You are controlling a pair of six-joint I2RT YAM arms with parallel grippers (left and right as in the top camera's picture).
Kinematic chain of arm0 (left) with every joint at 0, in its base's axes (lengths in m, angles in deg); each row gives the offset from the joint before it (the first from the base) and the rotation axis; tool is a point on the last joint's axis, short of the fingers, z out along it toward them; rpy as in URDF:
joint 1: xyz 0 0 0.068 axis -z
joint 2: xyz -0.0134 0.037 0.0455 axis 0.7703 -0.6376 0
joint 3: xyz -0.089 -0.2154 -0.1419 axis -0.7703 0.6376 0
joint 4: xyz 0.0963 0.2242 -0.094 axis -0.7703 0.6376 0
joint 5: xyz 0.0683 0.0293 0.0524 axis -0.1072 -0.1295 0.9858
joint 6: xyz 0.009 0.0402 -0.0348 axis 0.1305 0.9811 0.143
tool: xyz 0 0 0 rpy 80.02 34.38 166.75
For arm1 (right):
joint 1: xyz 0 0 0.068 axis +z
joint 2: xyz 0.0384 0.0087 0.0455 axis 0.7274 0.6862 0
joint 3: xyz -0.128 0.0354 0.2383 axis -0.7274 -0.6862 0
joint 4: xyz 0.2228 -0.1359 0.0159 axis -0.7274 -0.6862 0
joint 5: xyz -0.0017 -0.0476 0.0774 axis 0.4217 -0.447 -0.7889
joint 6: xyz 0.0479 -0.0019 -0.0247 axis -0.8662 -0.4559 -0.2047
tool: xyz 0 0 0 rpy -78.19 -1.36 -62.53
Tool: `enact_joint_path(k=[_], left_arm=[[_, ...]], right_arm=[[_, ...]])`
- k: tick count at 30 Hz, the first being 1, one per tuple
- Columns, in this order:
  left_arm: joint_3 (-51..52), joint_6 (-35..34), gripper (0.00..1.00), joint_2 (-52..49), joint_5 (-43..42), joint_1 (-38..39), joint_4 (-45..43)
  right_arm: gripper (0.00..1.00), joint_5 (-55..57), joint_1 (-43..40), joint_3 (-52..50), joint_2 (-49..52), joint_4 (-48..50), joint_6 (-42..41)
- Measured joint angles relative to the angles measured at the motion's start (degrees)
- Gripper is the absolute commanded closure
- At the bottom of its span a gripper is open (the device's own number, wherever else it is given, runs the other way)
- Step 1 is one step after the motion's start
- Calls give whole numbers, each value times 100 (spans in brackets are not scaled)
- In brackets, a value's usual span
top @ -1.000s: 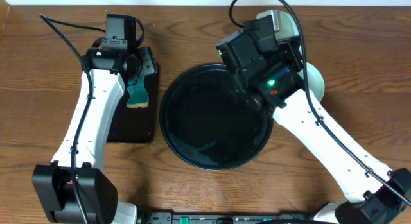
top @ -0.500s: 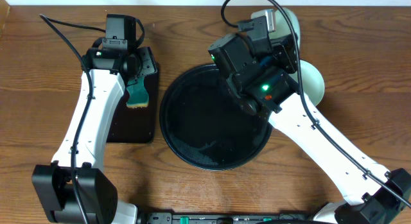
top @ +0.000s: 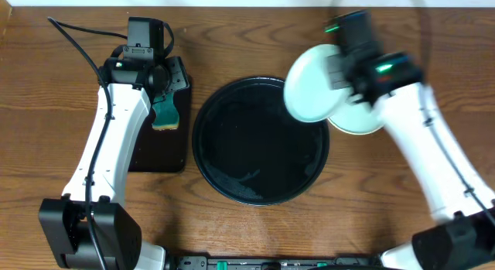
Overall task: Clean dirty plates on tray and stack at the side
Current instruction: 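Move the right gripper to the rightmost plate stack and grasp its rim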
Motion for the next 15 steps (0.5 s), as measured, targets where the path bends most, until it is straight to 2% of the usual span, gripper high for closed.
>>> enact_joint_path(k=[3,7,10,15], left_arm=[[0,0,35,0,-2,0,-2],[0,0,35,0,-2,0,-2],[0,0,35,0,0,0,-2],[0,0,35,0,0,0,-2]], right_arm=[[99,-879,-1036,-2,7,-245,-184],[99,-1414,-2116,-22,24,-404,-313],[99,-1617,-2704,-205,63,-275,-367],[99,-1829,-3084,-1080,149,494,-492]])
